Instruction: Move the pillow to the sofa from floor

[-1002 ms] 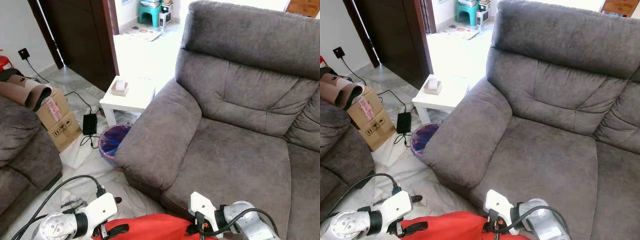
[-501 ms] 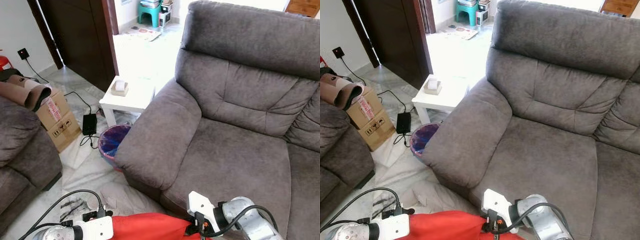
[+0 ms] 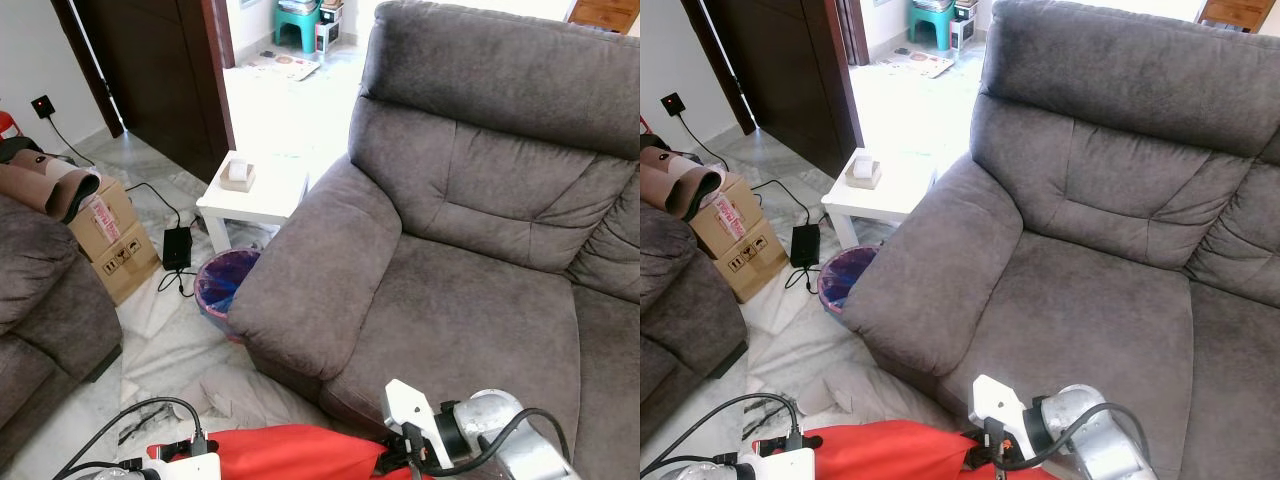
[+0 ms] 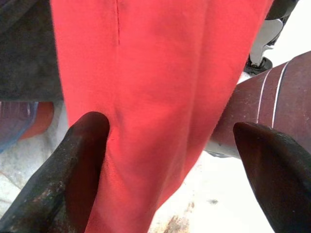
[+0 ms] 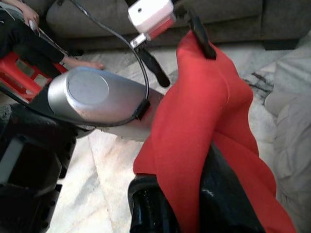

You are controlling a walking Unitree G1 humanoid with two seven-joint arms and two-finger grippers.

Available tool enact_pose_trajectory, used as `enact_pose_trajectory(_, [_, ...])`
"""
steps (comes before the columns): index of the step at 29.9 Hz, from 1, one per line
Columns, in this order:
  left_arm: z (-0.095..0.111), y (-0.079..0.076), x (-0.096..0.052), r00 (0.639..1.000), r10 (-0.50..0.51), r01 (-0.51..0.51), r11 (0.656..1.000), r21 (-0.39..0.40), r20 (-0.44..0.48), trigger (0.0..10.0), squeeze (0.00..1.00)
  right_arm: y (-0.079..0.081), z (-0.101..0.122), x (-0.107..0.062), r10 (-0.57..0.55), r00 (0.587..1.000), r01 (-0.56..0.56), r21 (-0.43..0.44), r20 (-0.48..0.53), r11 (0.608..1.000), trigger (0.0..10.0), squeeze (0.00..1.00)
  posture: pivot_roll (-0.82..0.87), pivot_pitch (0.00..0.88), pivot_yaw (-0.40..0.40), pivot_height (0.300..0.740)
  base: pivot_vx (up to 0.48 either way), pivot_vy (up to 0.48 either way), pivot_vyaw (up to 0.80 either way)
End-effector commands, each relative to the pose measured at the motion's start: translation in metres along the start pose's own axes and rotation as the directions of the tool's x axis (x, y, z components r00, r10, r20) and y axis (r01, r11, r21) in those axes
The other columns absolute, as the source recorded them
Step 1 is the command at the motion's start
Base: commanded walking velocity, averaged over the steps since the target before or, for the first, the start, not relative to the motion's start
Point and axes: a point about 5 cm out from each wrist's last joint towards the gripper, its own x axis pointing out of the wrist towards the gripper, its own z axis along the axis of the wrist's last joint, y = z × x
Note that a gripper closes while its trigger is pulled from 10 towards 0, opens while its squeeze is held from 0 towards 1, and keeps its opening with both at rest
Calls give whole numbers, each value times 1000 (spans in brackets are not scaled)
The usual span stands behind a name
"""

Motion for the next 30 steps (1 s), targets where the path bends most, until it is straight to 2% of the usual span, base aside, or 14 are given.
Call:
enact_pose_trajectory(1, [-6,-4,0,1000,-10,10,1000,2,-24,10000,0,5,17,-6,52,995,-47,-55,90,997,10000,0,110,146,-12,740,0,0,0])
enact_pose_trajectory(6, [-8,-2,1,1000,3,-3,1000,14,-27,10000,0,10,14,-12,79,995,-76,-47,63,996,10000,0,110,150,-16,740,0,0,0])
enact_pose_trajectory(15, [-19,-1,-6,998,13,-10,999,44,-69,10000,0,13,7,-26,82,996,-82,-31,18,996,10000,0,107,158,-23,740,0,0,0])
enact_pose_trajectory(17, [-19,-2,-6,997,15,-11,999,47,-72,9686,0,13,7,-26,83,996,-83,-30,17,996,10000,0,104,158,-26,740,0,0,0])
enact_pose_trajectory(19, [-20,-1,-5,997,19,-15,999,51,-76,0,0,14,7,-25,92,996,-91,-27,18,995,10000,0,107,158,-30,740,0,0,0])
enact_pose_trajectory(28, [-18,0,-3,998,9,-3,997,78,-67,0,0,15,6,-20,96,995,-96,-22,32,995,10000,0,112,157,-27,740,0,0,0])
enact_pose_trajectory(30, [-18,-2,-3,997,-30,36,995,92,-69,0,0,16,5,-20,101,994,-101,-19,29,995,10000,0,112,157,-27,740,0,0,0])
